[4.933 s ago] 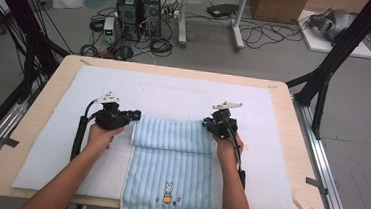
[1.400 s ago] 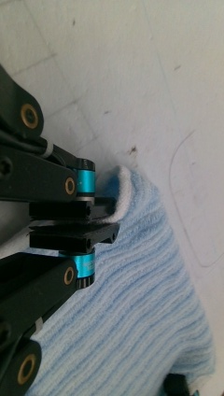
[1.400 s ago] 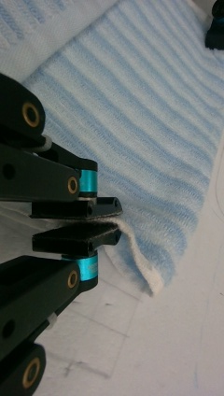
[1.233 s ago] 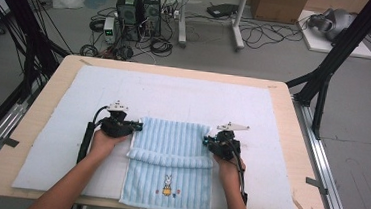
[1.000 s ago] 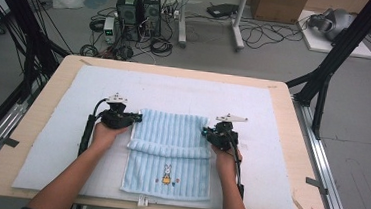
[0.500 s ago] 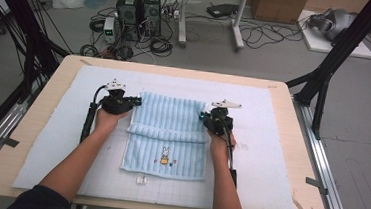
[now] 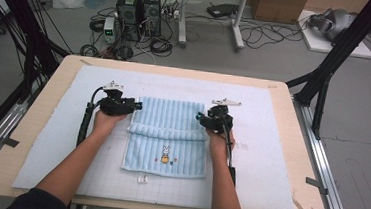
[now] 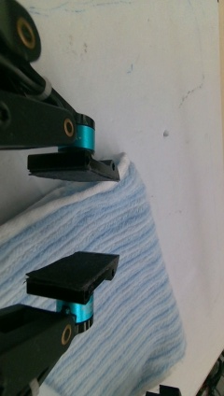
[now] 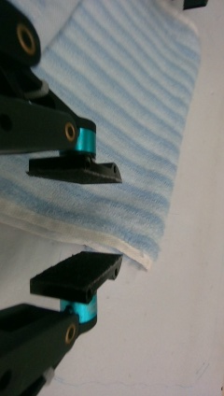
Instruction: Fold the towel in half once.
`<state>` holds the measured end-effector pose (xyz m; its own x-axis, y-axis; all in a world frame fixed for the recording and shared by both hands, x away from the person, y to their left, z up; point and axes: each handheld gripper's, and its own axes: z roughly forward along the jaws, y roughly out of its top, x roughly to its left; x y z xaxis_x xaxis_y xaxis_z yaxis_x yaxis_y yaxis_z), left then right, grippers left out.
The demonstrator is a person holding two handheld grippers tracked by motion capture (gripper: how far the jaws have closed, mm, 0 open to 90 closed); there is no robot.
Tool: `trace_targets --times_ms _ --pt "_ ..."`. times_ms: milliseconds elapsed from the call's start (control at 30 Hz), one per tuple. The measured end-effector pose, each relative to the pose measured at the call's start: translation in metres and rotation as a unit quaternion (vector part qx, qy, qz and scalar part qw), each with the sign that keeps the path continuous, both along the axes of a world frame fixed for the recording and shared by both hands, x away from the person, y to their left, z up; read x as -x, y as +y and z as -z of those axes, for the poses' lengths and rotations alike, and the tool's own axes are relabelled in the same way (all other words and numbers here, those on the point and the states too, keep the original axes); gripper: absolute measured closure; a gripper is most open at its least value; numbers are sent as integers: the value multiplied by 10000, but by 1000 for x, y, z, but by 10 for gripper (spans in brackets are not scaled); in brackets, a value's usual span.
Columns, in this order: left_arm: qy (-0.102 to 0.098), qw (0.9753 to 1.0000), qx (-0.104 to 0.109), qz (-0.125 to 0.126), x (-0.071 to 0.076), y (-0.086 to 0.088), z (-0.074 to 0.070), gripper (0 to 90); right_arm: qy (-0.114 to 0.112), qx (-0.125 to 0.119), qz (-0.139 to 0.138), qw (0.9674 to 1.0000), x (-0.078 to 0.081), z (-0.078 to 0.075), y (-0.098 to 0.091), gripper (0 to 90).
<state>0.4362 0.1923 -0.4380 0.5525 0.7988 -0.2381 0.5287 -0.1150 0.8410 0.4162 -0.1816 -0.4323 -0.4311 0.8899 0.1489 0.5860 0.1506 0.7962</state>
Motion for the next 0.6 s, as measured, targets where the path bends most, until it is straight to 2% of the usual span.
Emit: trace_targets --times_ms 100,200,233,300,333,367,433,500,600 --pt "-122 9998 96 83 8 2 -5 511 -41 -96 -91 9999 5 -5 -5 502" --pt "-161 9994 202 234 18 4 -7 512 -60 -201 -188 9996 11 -8 -10 495" --pt "-97 9992 211 314 20 4 -8 512 -43 -236 -240 9994 13 -9 -12 495" --pt "-183 9985 273 443 28 4 -9 512 -34 -280 -320 9991 17 -9 -15 496" --pt "-221 9980 302 503 33 4 -10 514 -7 -295 -367 9989 20 -9 -17 496" --pt "-256 9977 319 544 37 4 -10 514 112 -334 -431 9984 22 -10 -19 495" --pt "-209 9970 269 700 44 4 -9 513 190 -416 -542 9975 26 -11 -21 496" --pt "-256 9963 318 763 52 4 -7 512 87 -453 -628 9970 33 -11 -22 499" --pt "-220 9954 241 903 61 3 -3 512 142 -593 -833 9947 40 -10 -24 499"
